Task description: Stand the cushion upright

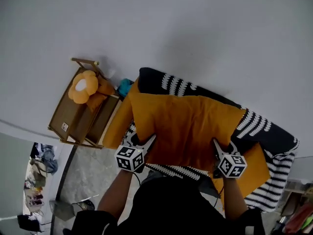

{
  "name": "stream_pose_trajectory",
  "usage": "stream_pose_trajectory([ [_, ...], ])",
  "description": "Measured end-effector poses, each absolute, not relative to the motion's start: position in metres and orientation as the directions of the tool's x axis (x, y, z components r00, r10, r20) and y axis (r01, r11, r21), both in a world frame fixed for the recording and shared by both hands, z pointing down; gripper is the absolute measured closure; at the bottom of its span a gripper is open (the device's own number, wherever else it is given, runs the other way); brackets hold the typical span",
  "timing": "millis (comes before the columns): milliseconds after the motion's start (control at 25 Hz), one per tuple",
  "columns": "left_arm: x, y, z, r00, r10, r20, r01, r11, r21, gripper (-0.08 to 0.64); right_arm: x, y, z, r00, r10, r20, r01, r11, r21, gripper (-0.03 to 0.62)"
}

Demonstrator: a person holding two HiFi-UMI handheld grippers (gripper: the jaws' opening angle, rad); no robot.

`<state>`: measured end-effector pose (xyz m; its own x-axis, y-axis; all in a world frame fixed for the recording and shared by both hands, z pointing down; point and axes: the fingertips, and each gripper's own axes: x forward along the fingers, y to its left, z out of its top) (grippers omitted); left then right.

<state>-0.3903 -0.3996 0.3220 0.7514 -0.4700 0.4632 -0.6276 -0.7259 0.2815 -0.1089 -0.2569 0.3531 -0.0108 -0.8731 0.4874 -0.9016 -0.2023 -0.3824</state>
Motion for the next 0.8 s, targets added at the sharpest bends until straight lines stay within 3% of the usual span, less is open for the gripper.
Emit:
stream_pose_trajectory([
  [440,-0.433,-0.511,0.347,0.820,-0.297,0.489,-0.484,-0.817,0.314,0.293,-0.187,-0.310,0.372,0.132,-0.836,0.533,-0.842,-0.379,-0.385,0.330],
  [800,-0.415,-0.546,0.391,0.829,-0.254,0.499,-0.464,-0.810,0.358,0.287,-0.174,-0.339,0.407,0.164,-0.811,0.562,-0.842,-0.412,-0.349,0.330],
])
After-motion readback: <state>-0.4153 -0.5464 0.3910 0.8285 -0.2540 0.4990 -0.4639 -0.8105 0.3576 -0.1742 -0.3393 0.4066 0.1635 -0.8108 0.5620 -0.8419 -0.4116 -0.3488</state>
